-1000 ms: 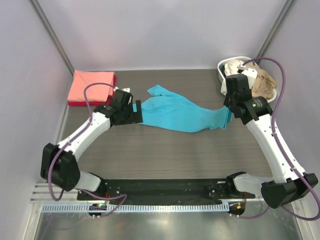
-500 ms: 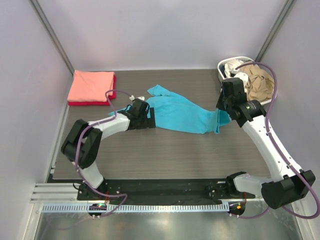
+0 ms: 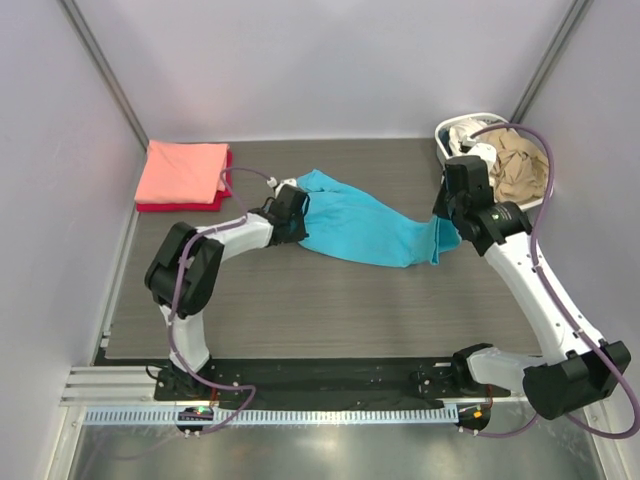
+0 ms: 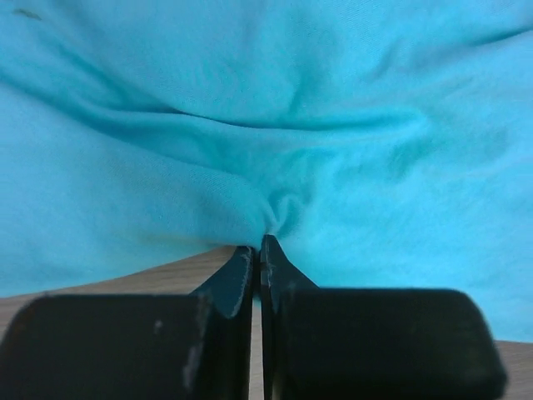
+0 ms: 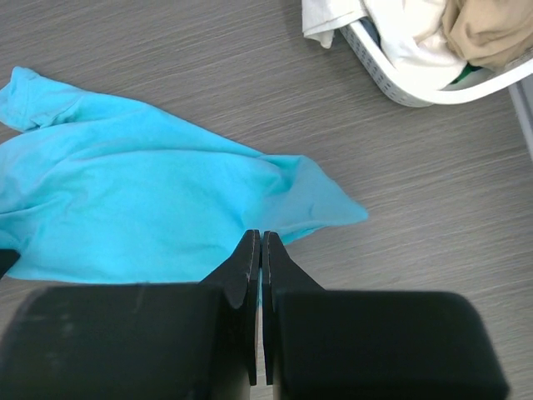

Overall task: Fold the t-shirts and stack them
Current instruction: Flatten the tshirt out

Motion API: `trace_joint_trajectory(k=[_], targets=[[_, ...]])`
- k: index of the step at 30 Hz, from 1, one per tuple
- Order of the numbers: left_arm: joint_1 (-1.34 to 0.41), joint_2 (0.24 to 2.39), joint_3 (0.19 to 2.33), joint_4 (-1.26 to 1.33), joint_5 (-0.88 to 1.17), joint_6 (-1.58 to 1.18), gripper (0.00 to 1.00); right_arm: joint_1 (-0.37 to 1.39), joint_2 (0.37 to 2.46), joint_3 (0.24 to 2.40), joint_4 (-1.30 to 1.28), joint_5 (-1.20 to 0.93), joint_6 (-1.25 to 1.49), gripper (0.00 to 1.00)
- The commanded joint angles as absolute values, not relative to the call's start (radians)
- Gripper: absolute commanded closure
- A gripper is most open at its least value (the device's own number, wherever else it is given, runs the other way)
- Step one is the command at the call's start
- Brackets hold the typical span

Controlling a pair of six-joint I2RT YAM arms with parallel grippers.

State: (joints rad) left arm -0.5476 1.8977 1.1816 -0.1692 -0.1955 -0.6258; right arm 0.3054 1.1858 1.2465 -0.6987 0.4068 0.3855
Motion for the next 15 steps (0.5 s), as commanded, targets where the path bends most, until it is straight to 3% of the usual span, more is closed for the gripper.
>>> trace_joint_trajectory(k=[1,7,9,13,15], targets=[[-0.549,1.710,1.264,-0.265,-0.239,-0.583,1.00,0.302,1.112,1.345,-0.707,0.487,0.359,0.99],[-0.575,1.341,1.585,-0.639,-0.316,-0.450,1.00,0.302,0.924,1.570,-0.842,0.587,0.388,0.99],[-0.575,1.315,1.714,-0.776,-0.319,-0.396,1.00,0.302,0.891,1.659,-0.883,0.627,0.397,0.99],[-0.565,1.443,2.193,-1.012,-0.339,-0.270,1.00,0.302,0.922,1.799,-0.933,0.682,0.381,0.99],[-0.495,1.602,2.342,-1.126,-0.255,-0.236,1.00,0.302,0.986,1.860,-0.948,0.728,0.348,0.99]])
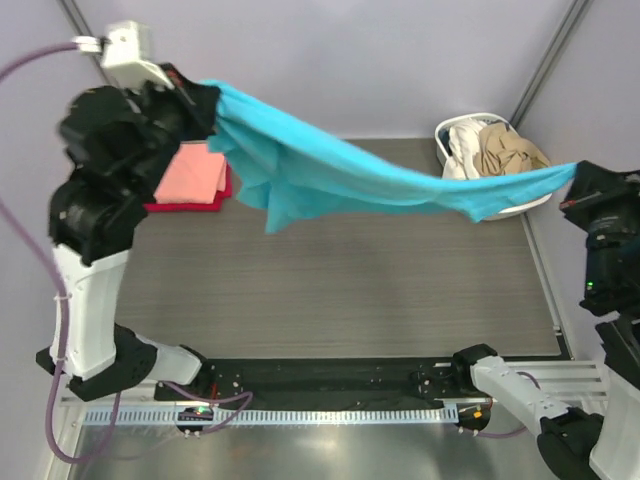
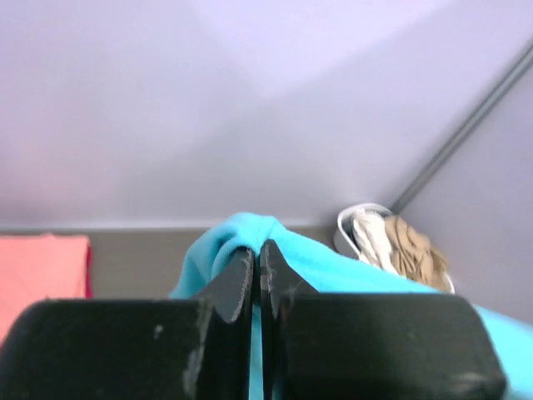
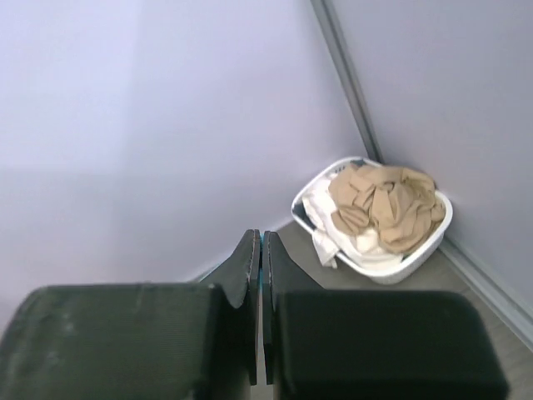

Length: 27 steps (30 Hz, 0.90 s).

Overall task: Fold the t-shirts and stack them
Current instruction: Flatten the tshirt out

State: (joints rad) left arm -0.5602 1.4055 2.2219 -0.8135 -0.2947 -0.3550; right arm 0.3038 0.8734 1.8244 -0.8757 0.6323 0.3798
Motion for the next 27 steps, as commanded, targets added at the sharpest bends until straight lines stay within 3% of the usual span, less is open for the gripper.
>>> trace_joint_trajectory(k=[1,3,4,5,6,8,9,14,19,23,27], targets=[[-0.450,1.655,2.447,-1.155,-0.192,-0.239,1.00,0.302,1.059,1.874,-0.953,0.745,0.341,0.99],[-0.305,1.757,2.432,-1.151,-0.007,-0.276,0.99,0.302,1.132,1.891,-0.956,0.785,0.312,0.99],[-0.269,1.787,2.352,-1.137,0.062,-0.308,0.90,0.301,1.175,1.893,-0.962,0.796,0.308,0.99],[-0.214,1.827,2.327,-1.153,0.104,-0.320,0.74,0.299,1.245,1.890,-0.965,0.798,0.307,0.99],[-0.200,1.897,2.306,-1.176,0.141,-0.327,0.48,0.290,1.282,1.878,-0.969,0.793,0.308,0.99],[-0.193,1.930,2.190,-1.172,0.219,-0.324,0.28,0.266,1.354,1.855,-0.979,0.730,0.322,0.99],[-0.196,1.878,2.014,-1.120,0.239,-0.330,0.14,0.240,1.368,1.814,-0.974,0.701,0.336,0.99],[-0.204,1.655,1.608,-0.830,0.213,-0.406,0.11,0.218,1.410,1.643,-0.902,0.605,0.344,0.99],[-0.230,1.464,1.303,-0.729,0.089,-0.449,0.18,0.218,1.396,1.494,-0.824,0.581,0.348,0.99],[-0.270,1.303,1.116,-0.623,0.012,-0.494,0.24,0.216,1.393,1.419,-0.789,0.566,0.348,0.99],[-0.299,1.292,1.000,-0.506,0.006,-0.499,0.28,0.215,1.388,1.353,-0.747,0.538,0.354,0.99]])
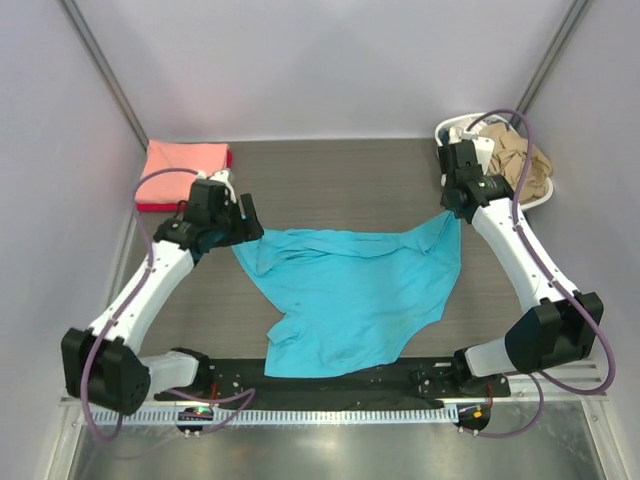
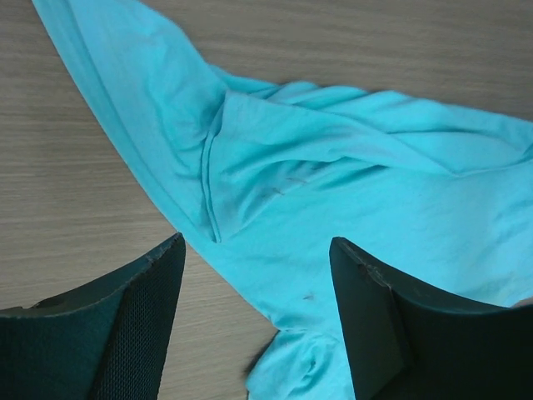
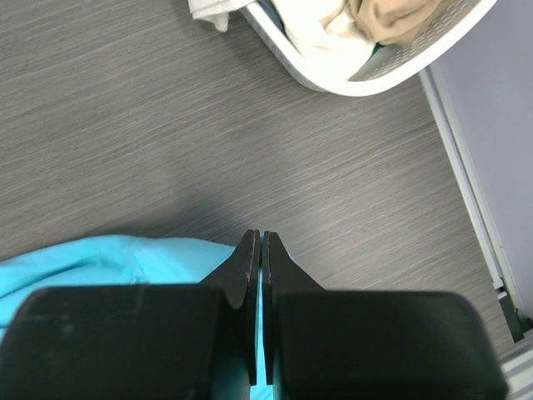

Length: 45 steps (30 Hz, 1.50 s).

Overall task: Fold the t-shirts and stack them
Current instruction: Flatten the tshirt out

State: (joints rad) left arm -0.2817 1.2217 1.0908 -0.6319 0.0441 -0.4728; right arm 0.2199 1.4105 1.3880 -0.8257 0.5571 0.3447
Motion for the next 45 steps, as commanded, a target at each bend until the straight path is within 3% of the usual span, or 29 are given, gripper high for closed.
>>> trace_joint_trajectory(k=[1,10,22,33,36,39,40,45], targets=[[-0.305,1.304,0.980,-0.486,0.006,-0.500,0.29,0.216,1.388,1.345,-0.742,0.523,0.356,0.99],[-0.311,1.549,1.008,-0.237,-0.031,-0.514,0.34,0.216,1.399,1.319,-0.698,0.459,0.361,0.99],[-0.310,1.766,1.143,-0.193,-0.034,-0.499,0.36,0.215,1.410,1.308,-0.670,0.434,0.350,0.99],[-0.334,1.736,1.109,-0.179,-0.006,-0.528,0.57,0.216,1.420,1.295,-0.658,0.439,0.350,0.99],[-0.334,1.735,1.108,-0.176,0.023,-0.540,0.68,0.218,1.414,1.290,-0.658,0.440,0.347,0.99],[-0.336,1.733,1.106,-0.176,0.031,-0.545,0.87,0.216,1.411,1.287,-0.657,0.442,0.347,0.99],[-0.336,1.729,1.106,-0.176,0.028,-0.545,1.00,0.216,1.411,1.284,-0.657,0.445,0.345,0.99],[-0.336,1.672,1.115,-0.199,0.012,-0.540,1.00,0.216,1.401,1.281,-0.657,0.442,0.348,0.99]])
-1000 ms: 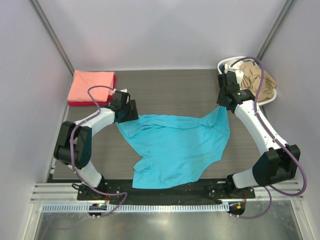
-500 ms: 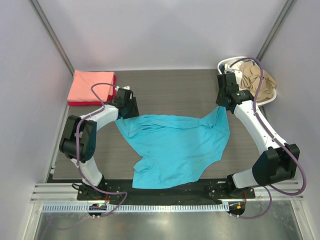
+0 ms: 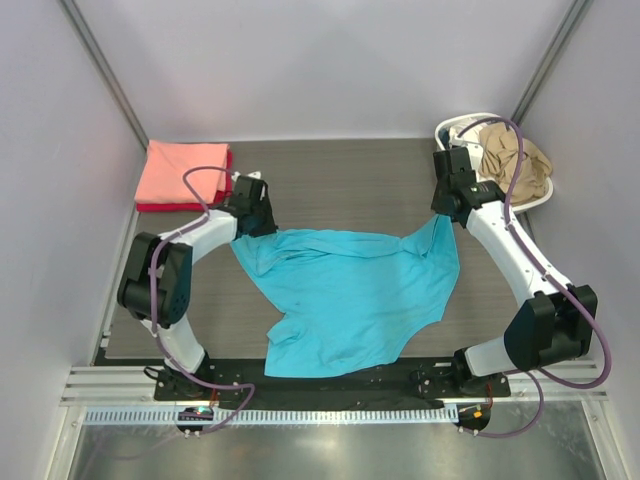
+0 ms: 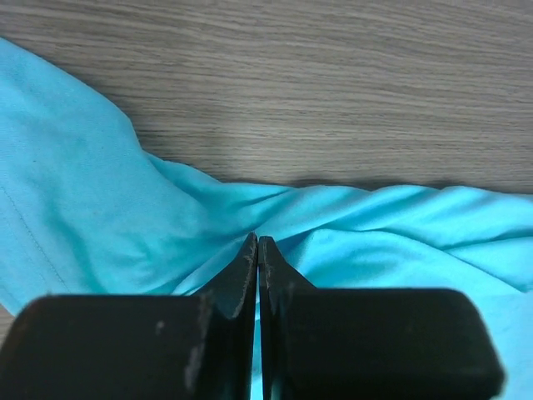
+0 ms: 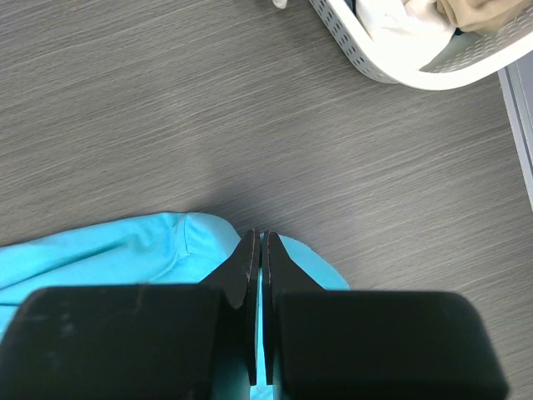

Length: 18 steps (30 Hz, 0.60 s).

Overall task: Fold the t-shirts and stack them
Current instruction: Flatten the tshirt out

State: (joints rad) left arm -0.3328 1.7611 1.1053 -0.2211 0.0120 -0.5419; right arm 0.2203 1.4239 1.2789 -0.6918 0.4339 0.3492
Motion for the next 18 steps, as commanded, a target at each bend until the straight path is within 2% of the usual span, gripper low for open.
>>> trace_joint_trajectory(k=[1,10,18], targets=[[-0.336,1.636,1.117,-0.205,0.009,-0.538,1.00,0.216,1.391,1.282,-0.658,0.439,0.348,0.99],[-0.337,1.326,1.203,-0.360,-0.061,-0.502,1.00,0.216,1.276,1.351,-0.713,0.417,0.383,0.99],[-0.337,1.031,1.392,-0.498,-0.089,-0.437,1.00,0.215,1.069,1.572,-0.814,0.463,0.387,0.99]])
